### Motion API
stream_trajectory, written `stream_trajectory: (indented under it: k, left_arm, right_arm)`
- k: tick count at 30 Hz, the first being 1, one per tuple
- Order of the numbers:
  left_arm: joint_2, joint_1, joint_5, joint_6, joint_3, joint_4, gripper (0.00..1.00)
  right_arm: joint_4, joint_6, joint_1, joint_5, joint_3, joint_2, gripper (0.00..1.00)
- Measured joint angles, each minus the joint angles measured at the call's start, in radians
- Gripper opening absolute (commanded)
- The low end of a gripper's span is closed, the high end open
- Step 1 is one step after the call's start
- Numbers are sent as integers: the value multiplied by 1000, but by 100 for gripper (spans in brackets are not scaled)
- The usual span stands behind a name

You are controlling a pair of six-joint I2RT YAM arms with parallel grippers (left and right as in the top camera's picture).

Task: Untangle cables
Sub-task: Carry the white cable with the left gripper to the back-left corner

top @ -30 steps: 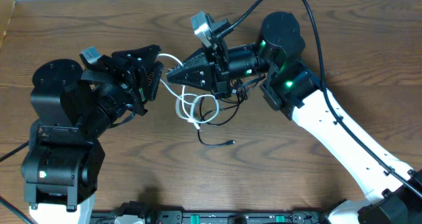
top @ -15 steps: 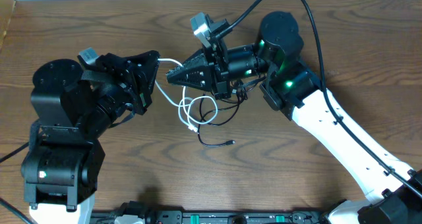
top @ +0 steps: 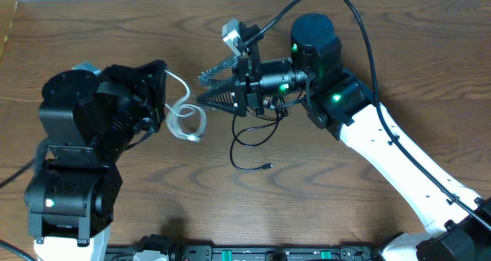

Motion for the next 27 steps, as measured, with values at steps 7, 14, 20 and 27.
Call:
stream_trajectory:
  k: [7,14,20,27]
  left_arm:
    - [0,0,-58,110,0,169,8]
    - [47,0,-179,238,-2,395,8]
    - [140,1,-227,394,2,607,7]
    - [385,74,-274,527,129,774,8]
  right_arm:
    - [-94,-27,-14,68,0,0,86]
    - [-173,-29,-64,94,0,0,94]
    - [-257,-26,-169,95,0,0,95]
    - [-388,-27,-266,97,0,0,98]
